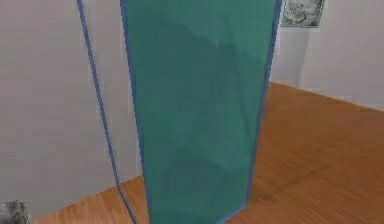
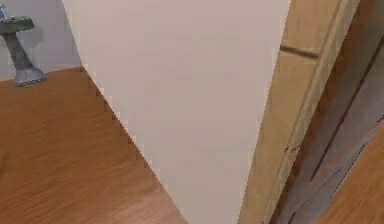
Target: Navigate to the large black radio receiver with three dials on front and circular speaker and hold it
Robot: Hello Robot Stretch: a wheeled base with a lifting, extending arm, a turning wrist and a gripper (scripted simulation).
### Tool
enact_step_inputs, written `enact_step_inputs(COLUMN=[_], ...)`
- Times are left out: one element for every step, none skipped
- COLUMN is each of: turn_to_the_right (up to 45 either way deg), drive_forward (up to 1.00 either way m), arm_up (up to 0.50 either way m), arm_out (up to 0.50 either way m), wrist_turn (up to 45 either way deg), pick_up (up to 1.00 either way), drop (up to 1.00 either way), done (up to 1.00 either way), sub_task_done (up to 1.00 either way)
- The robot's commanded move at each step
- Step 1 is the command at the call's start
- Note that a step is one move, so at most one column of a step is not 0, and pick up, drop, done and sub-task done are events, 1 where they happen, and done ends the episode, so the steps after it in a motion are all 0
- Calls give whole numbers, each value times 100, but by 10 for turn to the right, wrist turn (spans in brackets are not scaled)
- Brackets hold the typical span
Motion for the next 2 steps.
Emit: enact_step_inputs(turn_to_the_right=[390,0], drive_forward=[0,100], arm_up=[0,0], arm_out=[0,0], wrist_turn=[0,0], pick_up=[0,0], drop=[0,0], done=[0,0], sub_task_done=[0,0])
